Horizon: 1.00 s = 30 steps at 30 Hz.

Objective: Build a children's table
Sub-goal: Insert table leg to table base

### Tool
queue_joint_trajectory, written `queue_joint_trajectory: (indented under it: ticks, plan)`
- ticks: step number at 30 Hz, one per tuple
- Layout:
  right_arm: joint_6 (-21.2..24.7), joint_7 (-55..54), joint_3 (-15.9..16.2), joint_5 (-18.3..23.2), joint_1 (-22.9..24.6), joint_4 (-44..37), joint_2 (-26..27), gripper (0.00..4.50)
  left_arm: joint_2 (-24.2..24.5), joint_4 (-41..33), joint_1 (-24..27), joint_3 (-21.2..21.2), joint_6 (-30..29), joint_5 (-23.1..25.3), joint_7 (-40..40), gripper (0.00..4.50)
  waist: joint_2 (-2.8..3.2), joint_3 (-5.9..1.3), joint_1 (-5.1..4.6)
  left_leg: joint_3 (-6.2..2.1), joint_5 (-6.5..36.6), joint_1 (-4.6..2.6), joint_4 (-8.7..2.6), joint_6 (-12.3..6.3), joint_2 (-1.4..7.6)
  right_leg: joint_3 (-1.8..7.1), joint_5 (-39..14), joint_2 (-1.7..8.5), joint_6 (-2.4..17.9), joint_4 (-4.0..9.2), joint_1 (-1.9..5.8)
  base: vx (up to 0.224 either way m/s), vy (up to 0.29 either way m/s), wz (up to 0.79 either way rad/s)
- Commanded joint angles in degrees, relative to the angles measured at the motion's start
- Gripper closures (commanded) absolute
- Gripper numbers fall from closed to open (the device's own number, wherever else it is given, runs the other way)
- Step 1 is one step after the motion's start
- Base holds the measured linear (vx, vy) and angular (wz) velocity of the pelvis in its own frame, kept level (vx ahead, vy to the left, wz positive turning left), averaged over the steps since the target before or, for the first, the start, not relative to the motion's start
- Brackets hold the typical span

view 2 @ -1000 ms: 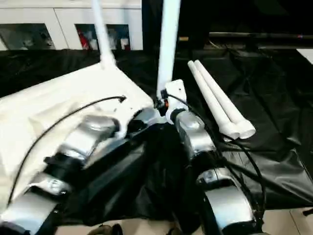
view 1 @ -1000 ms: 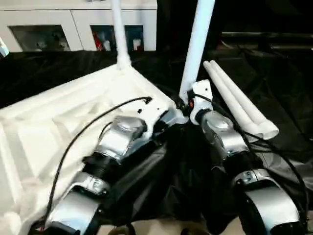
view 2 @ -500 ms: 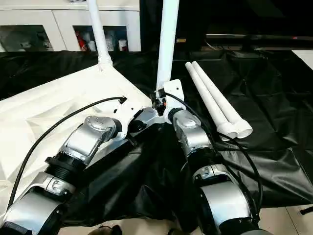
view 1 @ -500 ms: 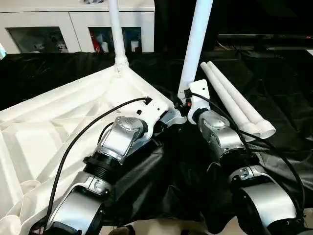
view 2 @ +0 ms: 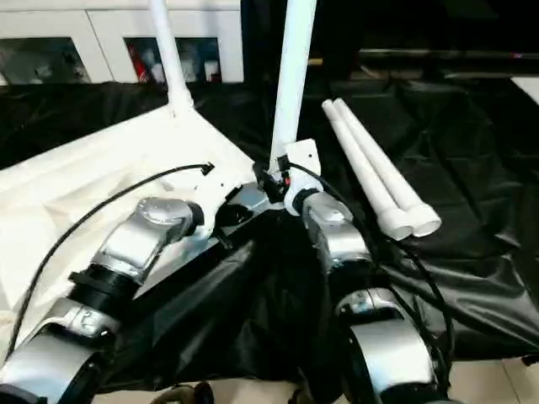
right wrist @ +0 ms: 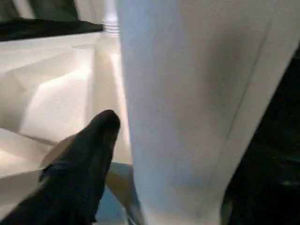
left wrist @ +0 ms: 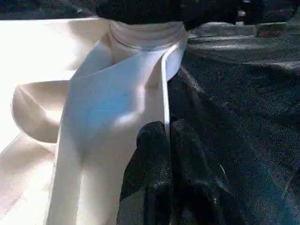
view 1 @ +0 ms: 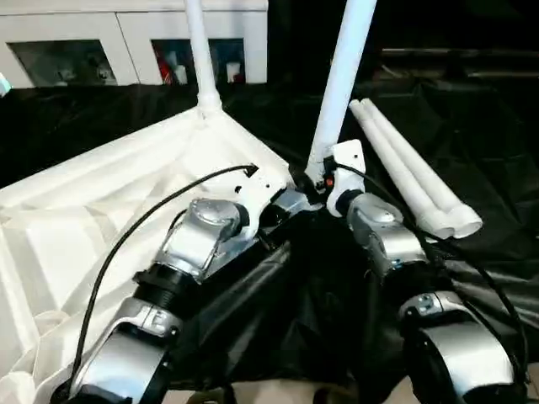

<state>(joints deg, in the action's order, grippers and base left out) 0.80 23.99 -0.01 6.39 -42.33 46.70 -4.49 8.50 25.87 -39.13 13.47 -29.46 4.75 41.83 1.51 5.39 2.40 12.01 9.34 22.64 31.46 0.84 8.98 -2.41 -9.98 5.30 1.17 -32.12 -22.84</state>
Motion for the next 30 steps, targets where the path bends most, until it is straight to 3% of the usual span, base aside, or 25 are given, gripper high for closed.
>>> queue_joint_trajectory:
  ticks: [1,4,6,9,10,13,17,22,27,30]
  plan:
    - [3.9,4.4,3.1,0.4,2.4,-1.6,0.3,0.52,-0.5,-3.5,-0.8,1.7,4.1,-2.5,4.1,4.50,0.16,-4.23,0.14,-1.94,12.2,-1.65,-3.71,-3.38,4.47,2.22,-6.0,3.57,12.7,2.85,1.81,0.000,0.000,0.00]
    - [5.7,7.8,4.7,0.3,4.2,-7.8,-2.2,0.29,1.0,-3.9,-0.3,1.8,5.3,-2.8,6.4,4.50,0.29,-4.62,0.41,-1.64,3.9,-1.38,-2.72,-6.95,4.36,1.80,4.5,3.39,15.0,1.48,2.07,0.000,0.000,0.00]
    - [6.3,8.7,5.1,0.2,4.8,-9.5,-3.0,0.08,1.4,-4.0,-0.1,1.8,5.8,-3.0,7.3,4.50,0.29,-4.54,0.76,-1.47,4.4,-1.52,-2.59,-7.53,4.37,1.79,4.2,3.37,15.4,1.53,2.02,0.000,0.000,0.00]
    - [9.3,16.9,7.6,0.6,9.0,-19.7,-8.6,0.08,4.0,-5.0,1.0,2.2,8.3,-4.7,12.9,4.50,0.54,-4.50,1.22,-1.59,5.2,-1.63,-2.62,-7.15,4.52,1.67,2.0,3.20,14.9,1.55,2.27,0.000,0.000,0.00]
    - [10.0,19.1,8.3,0.7,10.2,-22.2,-10.4,0.08,4.8,-5.3,1.3,2.3,8.7,-5.1,14.4,4.50,0.39,-4.50,1.34,-1.57,5.0,-1.66,-2.54,-7.23,4.48,1.58,2.5,2.88,14.5,1.42,2.35,0.000,0.000,0.00]
    - [11.9,24.1,9.5,1.3,13.0,-27.5,-14.5,0.08,6.5,-5.6,1.8,2.6,10.5,-6.1,18.1,4.50,0.53,-4.47,1.48,-1.49,5.7,-1.67,-2.49,-7.20,4.60,1.61,1.9,3.04,14.8,1.38,2.12,0.000,0.000,0.00]
    - [15.3,30.7,10.4,3.4,16.3,-33.2,-20.0,0.08,9.5,-5.5,2.0,3.0,12.8,-7.1,24.2,4.50,0.39,-4.23,2.11,-1.42,9.3,-1.77,-2.61,-5.62,4.67,1.84,-4.4,3.28,14.3,1.88,2.05,0.000,0.000,0.00]
    - [17.7,34.6,10.9,4.6,18.4,-36.8,-23.0,0.08,12.1,-4.9,1.9,3.5,14.5,-8.2,29.2,4.50,0.17,-4.04,2.42,-1.51,11.2,-1.78,-2.61,-4.25,4.63,2.02,-9.3,3.46,13.2,2.21,1.86,0.000,0.000,0.00]
    - [18.5,34.6,10.9,4.6,18.7,-37.6,-22.9,0.34,12.9,-4.0,1.5,3.7,15.5,-8.1,30.5,4.50,0.14,-4.22,2.33,-1.50,10.2,-1.70,-2.39,-3.93,4.52,1.99,-8.5,3.45,13.6,1.87,1.80,0.000,0.000,0.00]
    - [19.2,34.6,11.3,5.1,19.0,-38.5,-22.6,0.60,13.0,-3.7,1.4,3.7,15.6,-8.3,31.1,4.50,0.18,-4.43,2.40,-1.47,8.1,-1.69,-2.14,-4.63,4.48,1.93,-5.8,3.31,14.0,1.45,1.89,0.000,0.000,0.00]
